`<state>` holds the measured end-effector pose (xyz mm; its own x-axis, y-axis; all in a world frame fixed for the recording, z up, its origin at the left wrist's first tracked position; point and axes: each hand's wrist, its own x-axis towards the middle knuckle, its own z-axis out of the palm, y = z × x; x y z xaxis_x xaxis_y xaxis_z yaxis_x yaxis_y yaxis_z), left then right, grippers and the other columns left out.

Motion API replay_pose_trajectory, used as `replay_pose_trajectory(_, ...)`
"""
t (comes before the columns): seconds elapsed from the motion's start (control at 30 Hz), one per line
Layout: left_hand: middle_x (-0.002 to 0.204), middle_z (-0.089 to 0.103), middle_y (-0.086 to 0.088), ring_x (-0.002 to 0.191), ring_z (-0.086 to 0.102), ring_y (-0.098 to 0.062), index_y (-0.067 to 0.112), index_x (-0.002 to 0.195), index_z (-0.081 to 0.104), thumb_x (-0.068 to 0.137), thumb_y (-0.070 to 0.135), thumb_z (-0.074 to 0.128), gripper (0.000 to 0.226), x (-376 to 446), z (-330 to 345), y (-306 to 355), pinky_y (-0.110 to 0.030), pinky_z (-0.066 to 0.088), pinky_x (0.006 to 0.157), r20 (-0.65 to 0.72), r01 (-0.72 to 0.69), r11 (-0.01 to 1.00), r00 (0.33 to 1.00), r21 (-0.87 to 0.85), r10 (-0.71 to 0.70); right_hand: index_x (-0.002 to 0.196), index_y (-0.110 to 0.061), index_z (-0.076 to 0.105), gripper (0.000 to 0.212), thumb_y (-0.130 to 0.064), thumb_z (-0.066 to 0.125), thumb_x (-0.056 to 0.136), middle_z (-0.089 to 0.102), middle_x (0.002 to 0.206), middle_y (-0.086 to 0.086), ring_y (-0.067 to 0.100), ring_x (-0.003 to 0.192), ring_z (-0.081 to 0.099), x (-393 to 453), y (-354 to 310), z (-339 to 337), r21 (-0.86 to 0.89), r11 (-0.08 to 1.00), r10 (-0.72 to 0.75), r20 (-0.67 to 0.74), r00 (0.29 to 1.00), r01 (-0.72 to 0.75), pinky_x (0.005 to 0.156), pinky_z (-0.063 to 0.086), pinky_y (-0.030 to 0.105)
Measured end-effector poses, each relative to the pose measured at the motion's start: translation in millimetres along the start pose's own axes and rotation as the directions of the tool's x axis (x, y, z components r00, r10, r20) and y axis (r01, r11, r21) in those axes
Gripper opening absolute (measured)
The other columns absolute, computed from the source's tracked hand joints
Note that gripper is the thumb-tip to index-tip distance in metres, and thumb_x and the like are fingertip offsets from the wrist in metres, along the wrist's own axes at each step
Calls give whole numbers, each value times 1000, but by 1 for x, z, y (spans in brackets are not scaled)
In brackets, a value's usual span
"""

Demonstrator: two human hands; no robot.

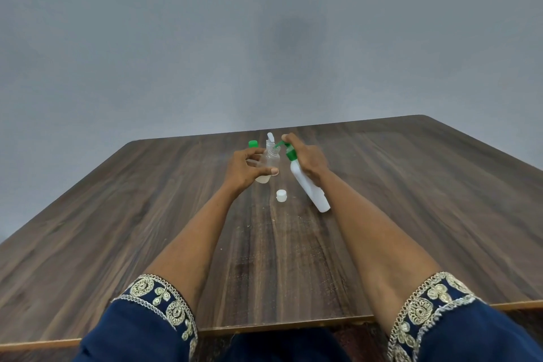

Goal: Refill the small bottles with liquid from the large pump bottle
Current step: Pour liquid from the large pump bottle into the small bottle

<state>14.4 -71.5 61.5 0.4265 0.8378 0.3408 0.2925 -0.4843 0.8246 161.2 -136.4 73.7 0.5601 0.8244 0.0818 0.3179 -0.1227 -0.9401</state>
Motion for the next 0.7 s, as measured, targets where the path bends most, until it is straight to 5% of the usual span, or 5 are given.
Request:
replay_pose_trajectory(0.43,106,64,-7,94,61,-22,15,115,64,62,25,85,58,-7,-1,2,-31,51,82,4,-19,1000,1000,6,19,93,-24,72,85,-86,32,51,69,96,5,24,92,60,4,4,1,-80,994,-72,-3,997,72,88,47,43)
replay_pose_trajectory(0.7,108,62,-4,89,57,-13,9,121,61,66,25,83,62,-9,-1,-1,-16,44,69,23,-39,997,999,67,38,89,-12,72,89,-82,27,55,70,87,5,22,82,60,11,11,2,-184,977,-118,-33,993,110,73,44,36)
